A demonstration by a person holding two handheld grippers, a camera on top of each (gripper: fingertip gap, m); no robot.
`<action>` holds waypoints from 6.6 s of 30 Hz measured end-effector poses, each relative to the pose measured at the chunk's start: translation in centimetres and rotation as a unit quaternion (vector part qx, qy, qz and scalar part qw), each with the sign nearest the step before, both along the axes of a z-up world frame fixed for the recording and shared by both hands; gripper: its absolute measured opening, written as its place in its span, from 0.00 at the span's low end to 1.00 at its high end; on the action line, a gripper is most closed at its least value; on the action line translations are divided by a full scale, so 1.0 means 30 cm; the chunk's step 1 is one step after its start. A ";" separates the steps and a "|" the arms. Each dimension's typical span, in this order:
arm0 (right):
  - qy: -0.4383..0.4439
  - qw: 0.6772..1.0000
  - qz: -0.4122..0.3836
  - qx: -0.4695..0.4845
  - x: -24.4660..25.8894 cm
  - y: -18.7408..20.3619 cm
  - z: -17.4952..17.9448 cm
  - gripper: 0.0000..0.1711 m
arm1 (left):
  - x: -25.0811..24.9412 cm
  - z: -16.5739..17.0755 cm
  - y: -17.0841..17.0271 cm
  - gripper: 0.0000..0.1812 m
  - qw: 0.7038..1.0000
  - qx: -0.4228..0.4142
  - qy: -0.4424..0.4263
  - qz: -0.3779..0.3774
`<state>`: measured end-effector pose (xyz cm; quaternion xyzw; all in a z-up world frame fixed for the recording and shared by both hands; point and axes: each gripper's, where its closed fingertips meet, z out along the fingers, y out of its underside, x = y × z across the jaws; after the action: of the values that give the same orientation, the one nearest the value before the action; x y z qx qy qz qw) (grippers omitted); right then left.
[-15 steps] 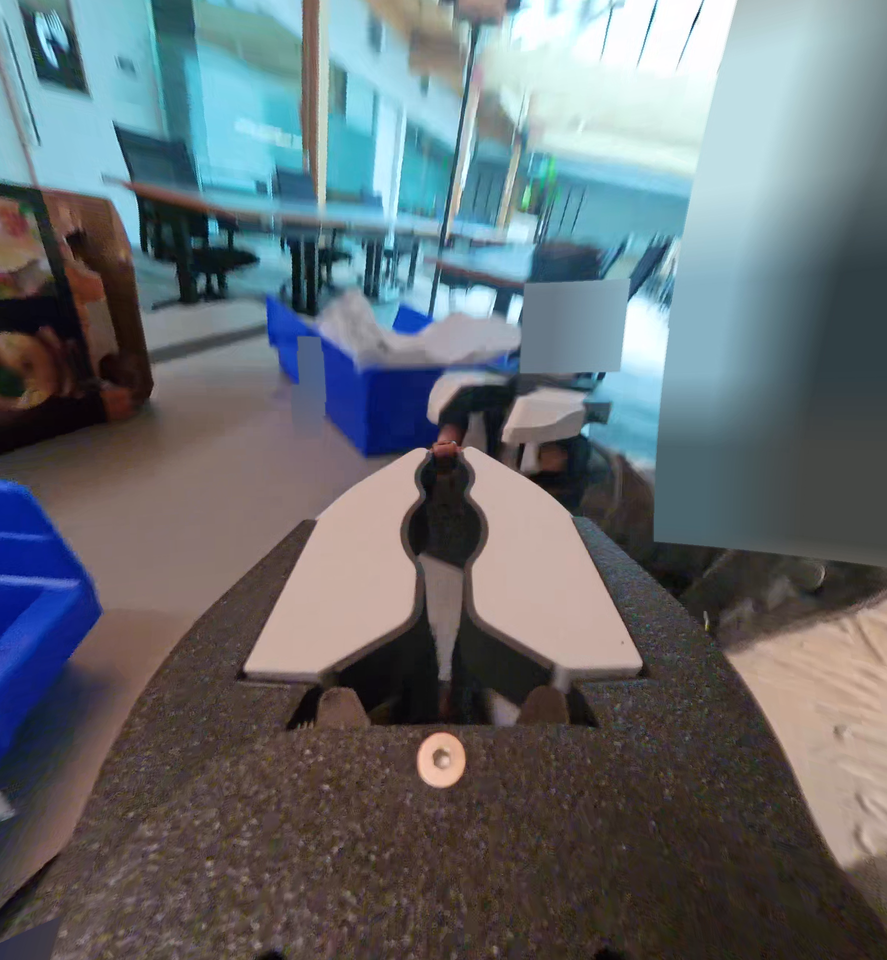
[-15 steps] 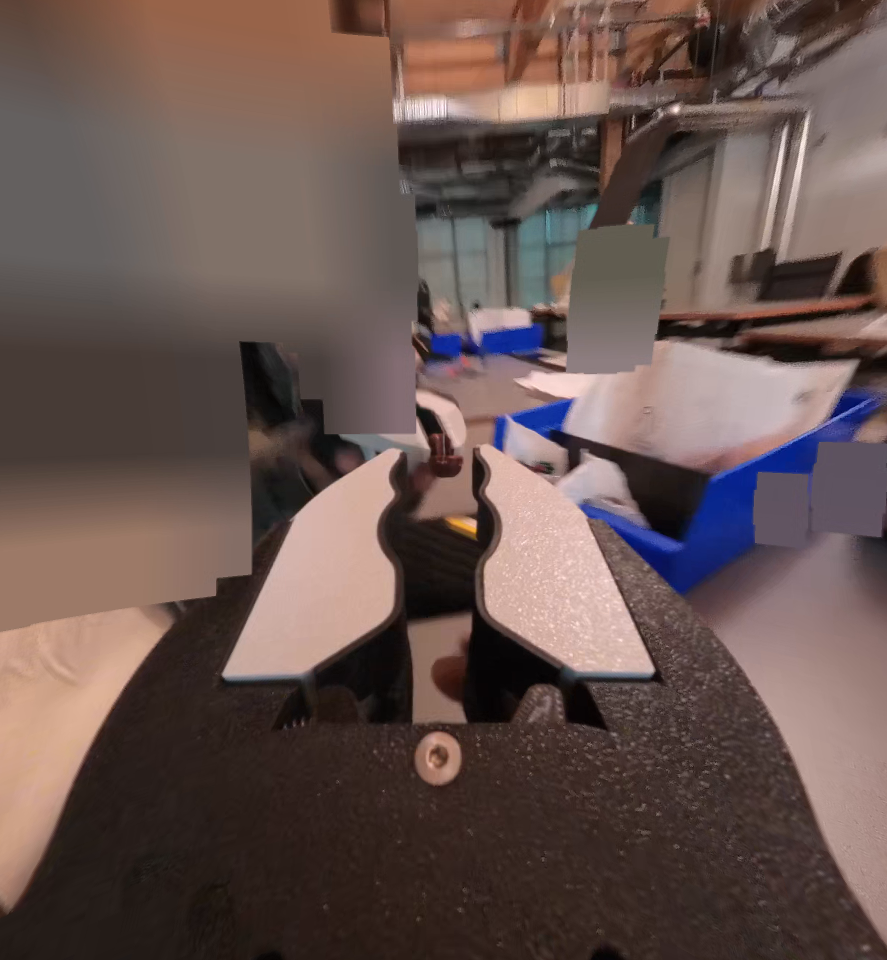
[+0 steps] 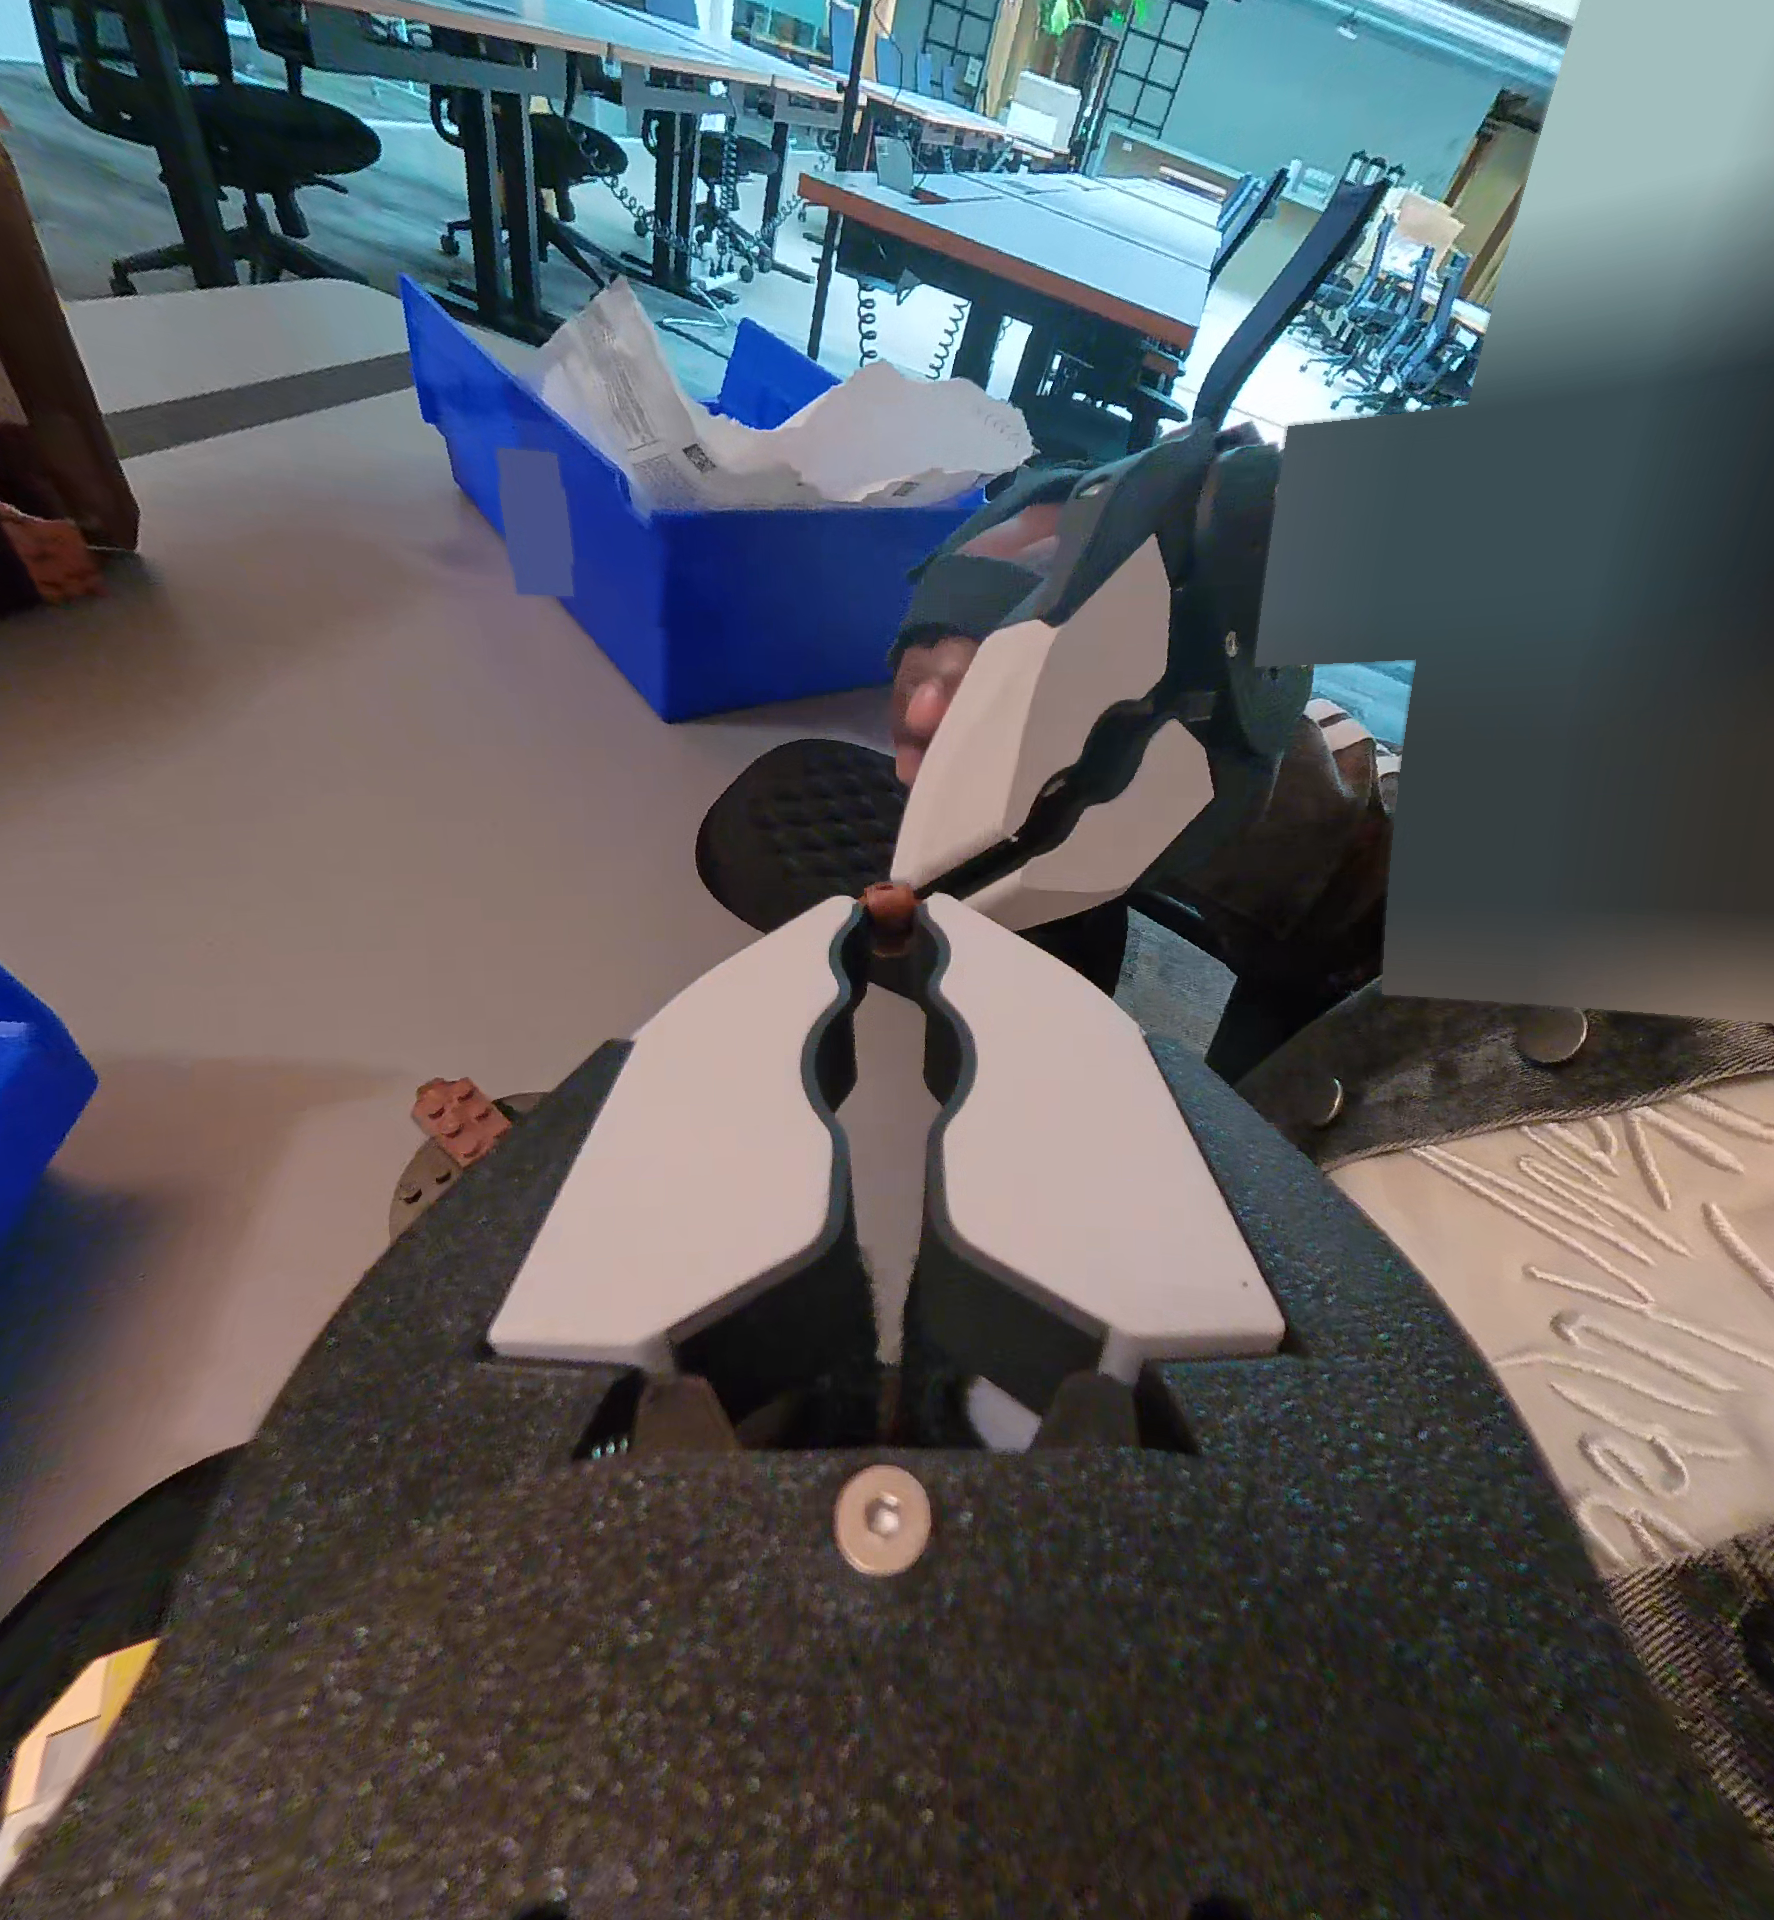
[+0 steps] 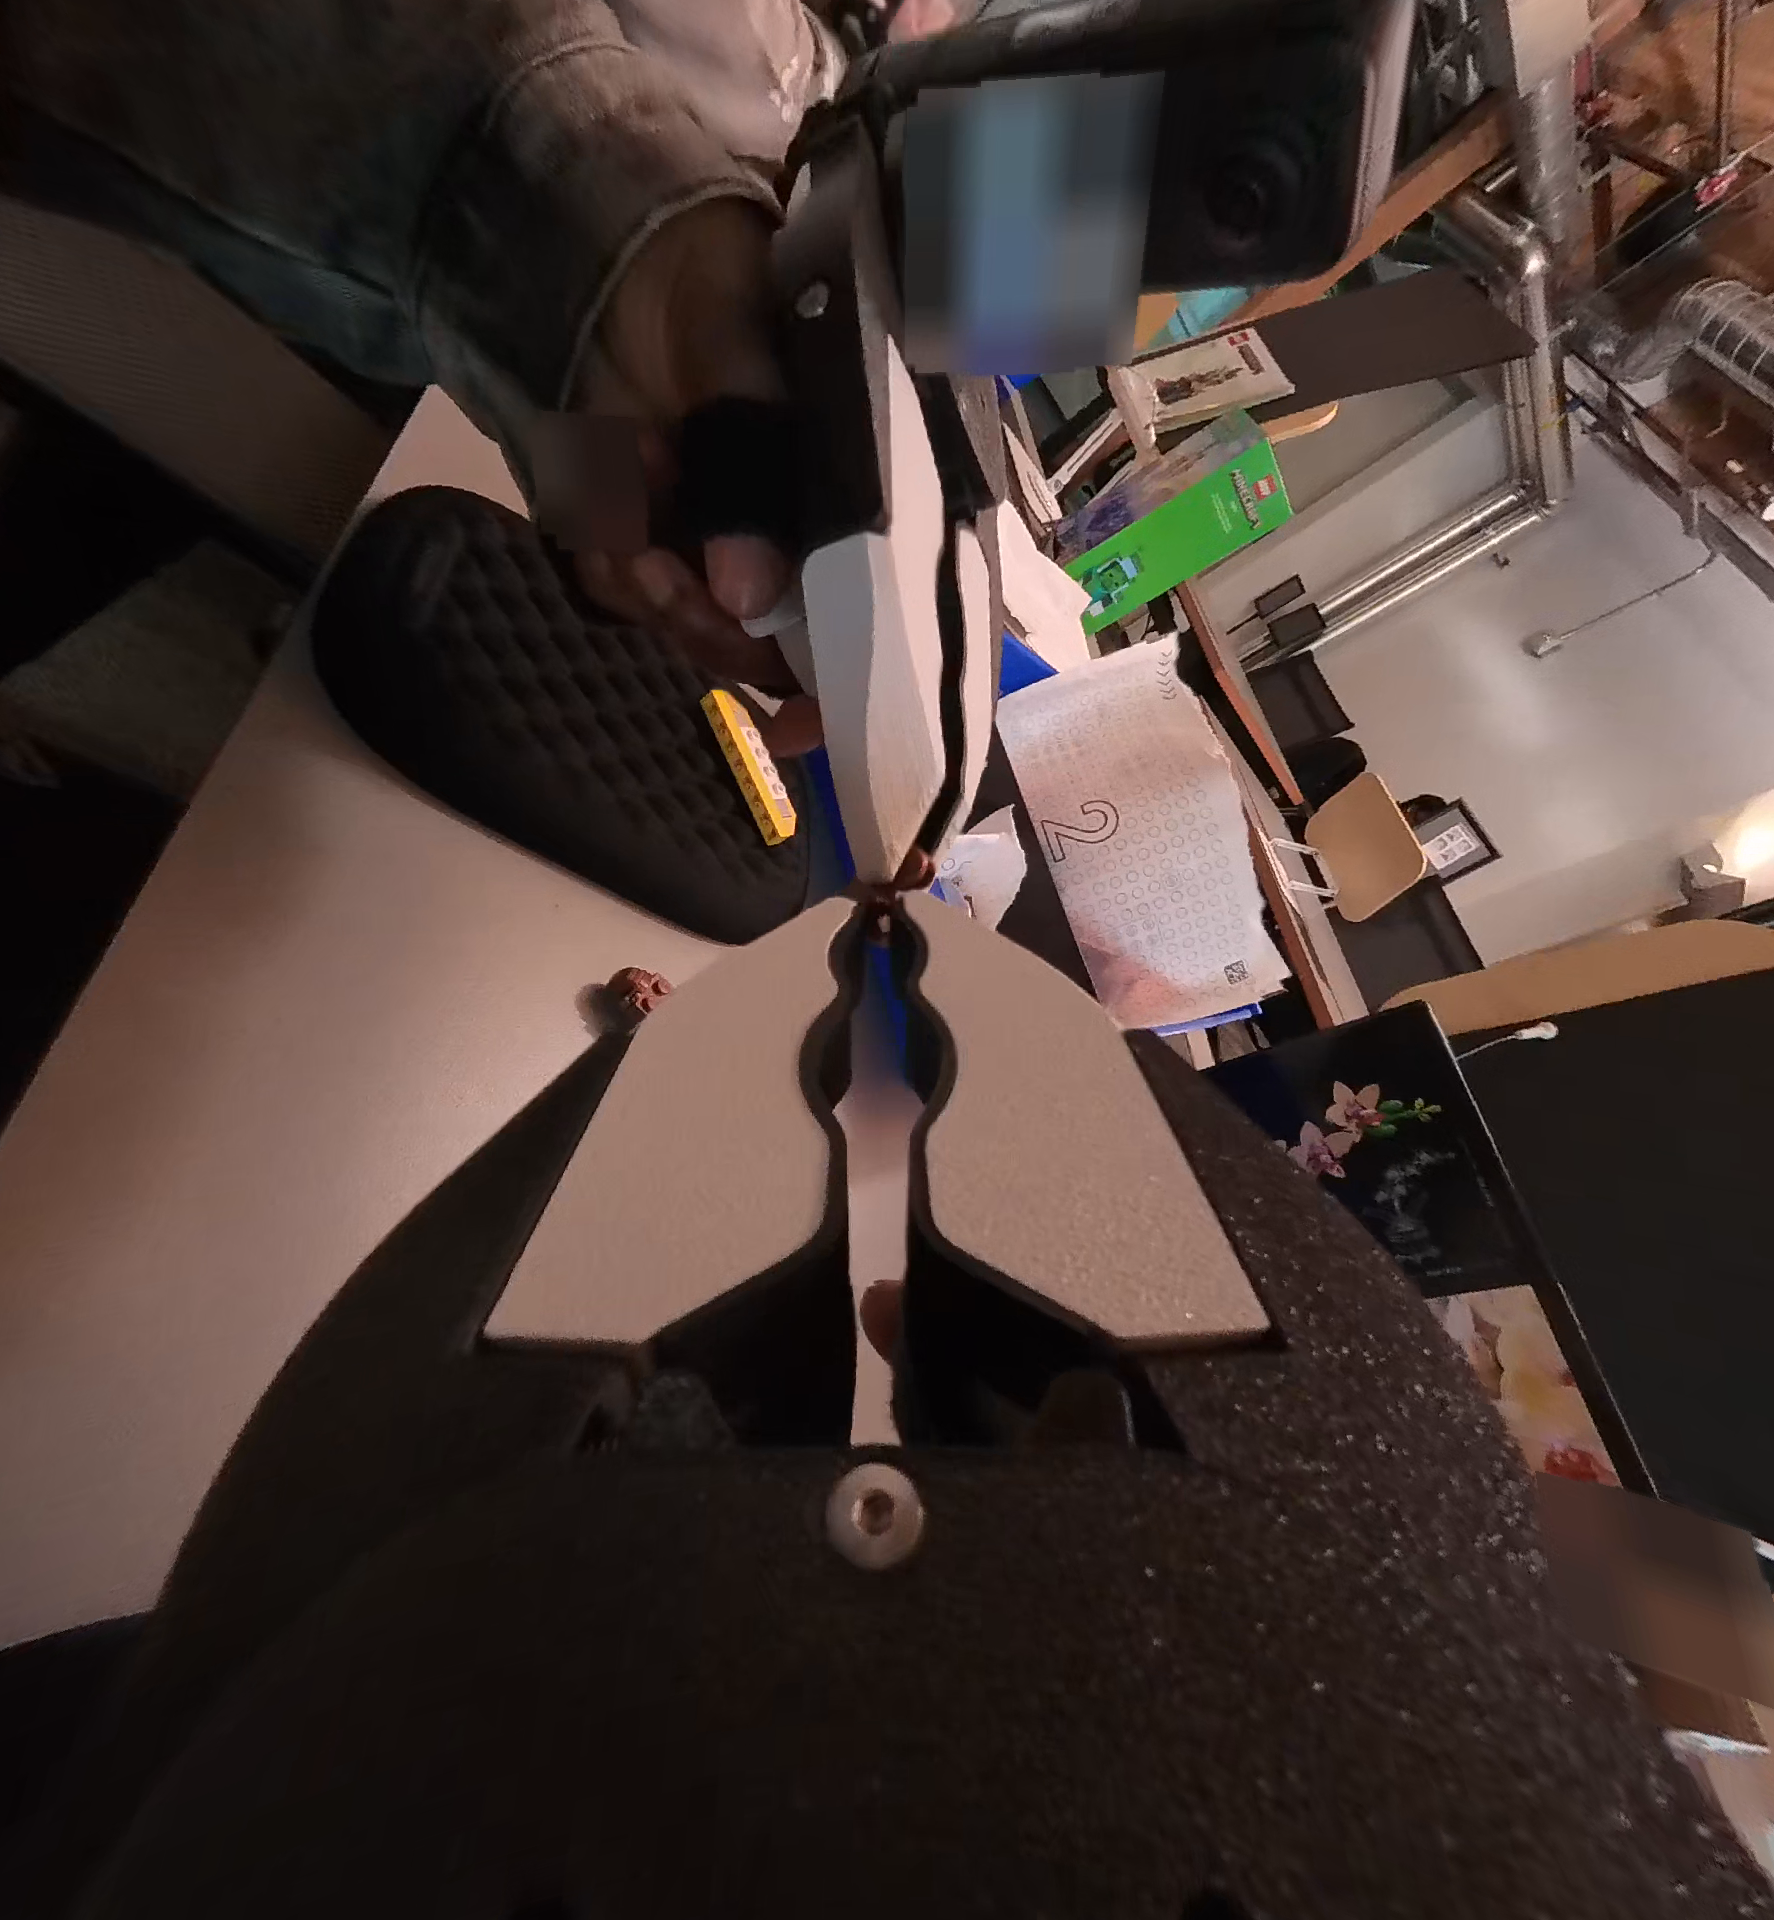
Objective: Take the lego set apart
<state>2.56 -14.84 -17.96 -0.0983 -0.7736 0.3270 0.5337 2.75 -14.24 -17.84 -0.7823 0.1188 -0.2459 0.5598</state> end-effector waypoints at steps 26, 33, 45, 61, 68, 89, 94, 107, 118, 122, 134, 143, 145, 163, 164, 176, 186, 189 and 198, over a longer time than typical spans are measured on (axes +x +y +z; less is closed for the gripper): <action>-0.154 0.837 0.045 -0.524 -0.172 0.110 0.308 0.01 | -0.146 0.091 -0.045 0.04 0.987 0.110 0.045 0.112; -0.333 0.817 0.007 -0.471 -0.698 0.166 0.357 0.01 | -0.301 0.183 -0.113 0.04 0.973 0.149 0.073 0.162; -0.552 0.742 -0.064 -0.374 -1.090 0.253 0.092 0.01 | -0.991 0.420 0.017 0.04 0.949 0.023 0.260 0.178; -0.560 0.771 0.025 -0.302 -1.049 0.230 0.092 0.25 | -1.107 0.073 0.185 0.08 0.938 -0.304 0.157 -0.060; -0.543 0.774 0.088 -0.313 -1.041 0.187 0.117 0.36 | -1.138 0.120 0.174 0.19 0.959 -0.266 0.080 -0.055; -0.440 0.832 0.161 -0.296 -1.051 0.144 0.161 0.44 | -1.181 0.068 0.191 0.21 0.958 -0.271 0.085 -0.037; -0.483 0.823 0.147 -0.262 -1.018 0.141 0.083 0.45 | -1.189 0.095 0.203 0.21 0.963 -0.254 0.084 -0.025; -0.463 0.825 0.155 -0.285 -1.015 0.142 0.130 0.45 | -1.191 0.013 0.203 0.17 0.949 -0.288 0.129 -0.003; -0.467 0.825 0.141 -0.286 -1.019 0.157 0.118 0.45 | -1.189 0.014 0.196 0.13 0.941 -0.283 0.188 -0.002; -0.464 0.826 0.137 -0.291 -1.015 0.170 0.118 0.45 | -1.211 0.063 0.206 0.12 0.952 -0.251 0.172 0.030; -0.412 0.862 0.006 -0.296 -0.582 0.167 0.100 0.37 | -0.698 0.231 -0.026 0.28 0.991 0.004 0.134 0.008; -0.469 0.882 0.046 0.028 -0.177 0.195 -0.319 0.18 | -0.190 -0.205 -0.075 0.23 0.973 -0.147 0.178 -0.004; -0.451 0.889 0.053 0.067 -0.210 0.209 -0.345 0.18 | -0.145 -0.244 -0.034 0.23 0.969 -0.163 0.184 0.001; -0.483 0.875 -0.041 -0.008 -0.140 0.173 -0.415 0.12 | -0.189 -0.381 0.037 0.18 0.937 -0.225 0.266 0.006; -0.479 0.877 -0.042 -0.021 -0.132 0.171 -0.413 0.14 | -0.184 -0.373 0.044 0.16 0.938 -0.214 0.271 0.000; -0.424 0.903 0.016 0.059 -0.164 0.149 -0.433 0.10 | -0.176 -0.393 0.055 0.03 0.945 -0.227 0.234 -0.009; -0.204 0.938 -0.077 0.269 -0.149 0.152 -0.414 0.10 | -0.162 -0.401 0.062 0.00 0.944 -0.231 0.234 -0.022; -0.141 0.921 -0.098 0.350 -0.155 0.150 -0.411 0.08 | -0.170 -0.403 0.065 0.00 0.953 -0.227 0.201 -0.018; -0.389 0.910 -0.077 -0.121 -0.110 0.154 -0.421 0.08 | -0.147 -0.394 0.061 0.00 0.961 -0.204 0.184 -0.032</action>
<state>-0.75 -10.23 -30.59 -0.3414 -0.8643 0.3119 0.1979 -1.68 -12.40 -29.65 -0.9073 0.1919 -0.1348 0.3489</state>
